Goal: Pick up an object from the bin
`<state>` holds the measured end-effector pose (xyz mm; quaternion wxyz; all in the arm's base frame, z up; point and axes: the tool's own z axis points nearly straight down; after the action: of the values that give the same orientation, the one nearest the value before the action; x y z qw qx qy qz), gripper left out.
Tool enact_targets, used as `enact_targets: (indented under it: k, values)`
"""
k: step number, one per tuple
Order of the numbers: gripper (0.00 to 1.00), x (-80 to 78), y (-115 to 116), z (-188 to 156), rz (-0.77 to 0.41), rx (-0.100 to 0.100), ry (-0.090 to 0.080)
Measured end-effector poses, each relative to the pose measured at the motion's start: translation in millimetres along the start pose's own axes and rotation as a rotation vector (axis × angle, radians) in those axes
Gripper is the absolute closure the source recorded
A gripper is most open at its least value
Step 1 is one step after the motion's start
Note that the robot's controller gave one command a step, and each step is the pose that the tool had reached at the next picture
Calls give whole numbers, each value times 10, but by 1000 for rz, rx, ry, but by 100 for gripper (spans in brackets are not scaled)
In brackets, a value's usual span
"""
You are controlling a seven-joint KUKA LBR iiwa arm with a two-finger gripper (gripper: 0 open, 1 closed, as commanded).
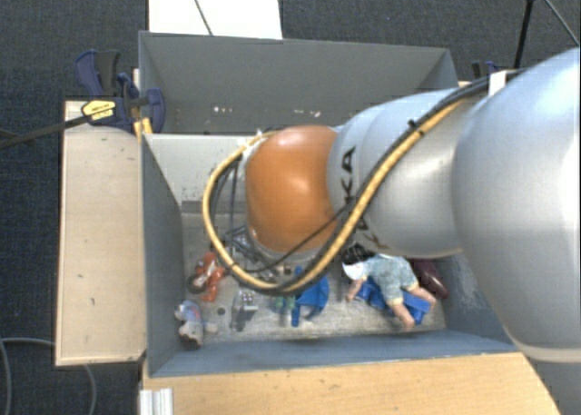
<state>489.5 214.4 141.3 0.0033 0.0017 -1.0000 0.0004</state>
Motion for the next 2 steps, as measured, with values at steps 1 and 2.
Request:
enact_targets:
  k: [1,2]
  values:
    - [0,-23,-9,-42,5,-2,-8]
    - [0,-415,268,503,-304,-3,-19]
